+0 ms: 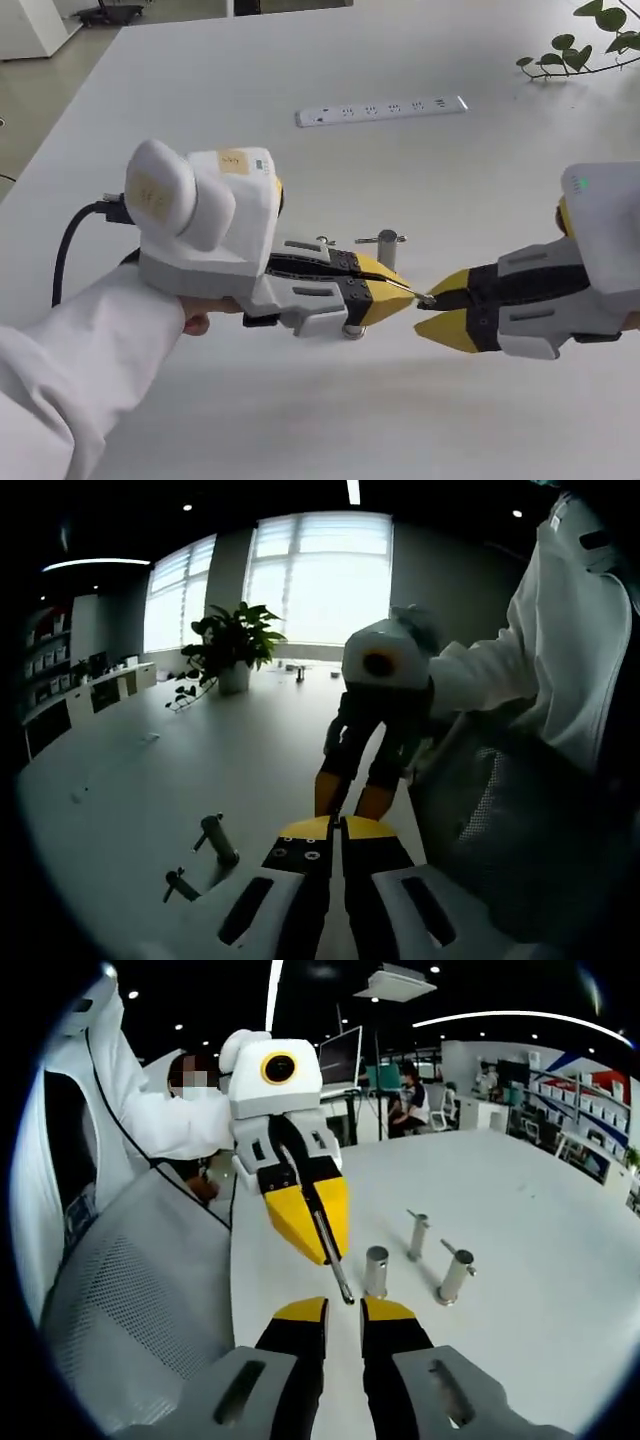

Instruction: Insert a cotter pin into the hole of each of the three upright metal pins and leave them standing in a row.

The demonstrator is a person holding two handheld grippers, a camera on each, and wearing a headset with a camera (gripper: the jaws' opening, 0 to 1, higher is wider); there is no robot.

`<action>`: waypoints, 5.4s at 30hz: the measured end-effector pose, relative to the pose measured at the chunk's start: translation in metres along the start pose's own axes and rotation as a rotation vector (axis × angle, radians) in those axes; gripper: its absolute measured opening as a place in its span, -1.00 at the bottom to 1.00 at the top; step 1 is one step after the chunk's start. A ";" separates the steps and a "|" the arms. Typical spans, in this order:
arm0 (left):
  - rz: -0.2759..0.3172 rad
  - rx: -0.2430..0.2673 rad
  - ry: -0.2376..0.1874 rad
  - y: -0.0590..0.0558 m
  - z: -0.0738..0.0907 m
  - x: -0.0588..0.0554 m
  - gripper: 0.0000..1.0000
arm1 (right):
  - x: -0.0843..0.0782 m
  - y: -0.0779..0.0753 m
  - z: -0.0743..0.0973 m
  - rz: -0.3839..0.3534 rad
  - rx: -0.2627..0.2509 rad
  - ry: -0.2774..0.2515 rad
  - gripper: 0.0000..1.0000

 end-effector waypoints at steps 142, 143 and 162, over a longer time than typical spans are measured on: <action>0.149 0.113 0.089 0.029 0.015 -0.086 0.81 | 0.002 -0.038 -0.056 0.082 0.043 0.075 -0.45; 0.152 0.116 0.086 0.028 0.017 -0.088 0.89 | 0.001 -0.038 -0.058 0.082 0.039 0.075 -0.43; 0.279 0.150 0.077 0.015 0.044 -0.095 0.99 | -0.002 -0.041 -0.081 0.035 0.040 0.042 -0.49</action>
Point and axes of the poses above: the centre of the closed fingertips' face, and the gripper's own axes: z roughly backward along the fingers, y roughly to its left, x roughly out of its top, the point moved 10 cm from there along z, roughly backward along the fingers, and after that the axes turned 2 degrees about x, right-handed, at the moved point
